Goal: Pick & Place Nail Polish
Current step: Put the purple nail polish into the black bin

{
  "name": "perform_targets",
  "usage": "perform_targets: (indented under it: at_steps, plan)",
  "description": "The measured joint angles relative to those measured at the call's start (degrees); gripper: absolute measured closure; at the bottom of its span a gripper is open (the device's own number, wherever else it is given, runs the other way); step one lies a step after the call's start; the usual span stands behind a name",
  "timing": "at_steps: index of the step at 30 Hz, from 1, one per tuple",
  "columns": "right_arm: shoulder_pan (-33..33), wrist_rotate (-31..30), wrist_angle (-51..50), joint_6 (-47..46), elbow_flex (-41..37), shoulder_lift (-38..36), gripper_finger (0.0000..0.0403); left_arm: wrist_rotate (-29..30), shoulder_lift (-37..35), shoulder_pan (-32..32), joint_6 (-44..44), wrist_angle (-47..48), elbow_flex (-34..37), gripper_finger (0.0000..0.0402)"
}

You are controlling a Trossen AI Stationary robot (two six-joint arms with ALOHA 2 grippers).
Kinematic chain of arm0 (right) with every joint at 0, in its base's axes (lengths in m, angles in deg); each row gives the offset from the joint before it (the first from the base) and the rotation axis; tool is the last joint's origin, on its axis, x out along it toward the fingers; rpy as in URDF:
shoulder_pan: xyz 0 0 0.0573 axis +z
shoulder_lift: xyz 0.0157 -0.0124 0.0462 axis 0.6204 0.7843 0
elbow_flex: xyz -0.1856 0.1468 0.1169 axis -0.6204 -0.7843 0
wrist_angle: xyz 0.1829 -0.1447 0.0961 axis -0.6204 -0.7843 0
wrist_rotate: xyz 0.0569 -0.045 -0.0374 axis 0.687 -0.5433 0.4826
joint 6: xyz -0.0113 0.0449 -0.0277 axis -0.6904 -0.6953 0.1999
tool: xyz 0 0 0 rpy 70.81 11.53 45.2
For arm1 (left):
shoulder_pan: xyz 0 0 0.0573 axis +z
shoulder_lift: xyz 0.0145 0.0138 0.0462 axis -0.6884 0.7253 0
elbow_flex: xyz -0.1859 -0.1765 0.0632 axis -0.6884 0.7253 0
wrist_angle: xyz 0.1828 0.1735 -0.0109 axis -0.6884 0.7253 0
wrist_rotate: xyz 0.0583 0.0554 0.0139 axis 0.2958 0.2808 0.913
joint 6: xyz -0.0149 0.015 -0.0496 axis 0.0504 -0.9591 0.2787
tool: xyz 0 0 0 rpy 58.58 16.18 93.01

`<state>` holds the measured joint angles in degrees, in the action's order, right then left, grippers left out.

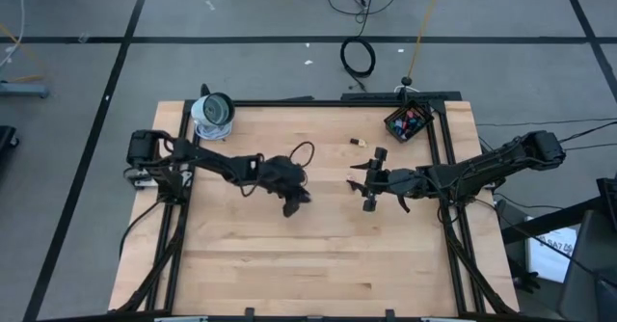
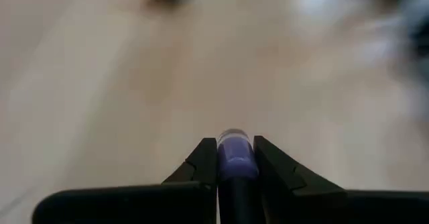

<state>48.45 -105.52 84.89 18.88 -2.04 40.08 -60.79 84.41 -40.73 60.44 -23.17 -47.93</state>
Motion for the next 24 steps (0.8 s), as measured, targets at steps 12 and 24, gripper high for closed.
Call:
perform_targets:
  at_steps: [12, 24]
  plan:
    - [0.10, 3.23, 1.66, 2.39, -0.02, 0.02, 0.0226, -12.85, -0.07, -2.41, 7.29, -42.78, 0.95, 0.0349]
    - [2.84, 8.99, 24.36, 15.79, -0.02, 12.81, 0.0149, 3.44, 0.02, -2.16, 17.51, -32.31, 0.97, 0.0349]
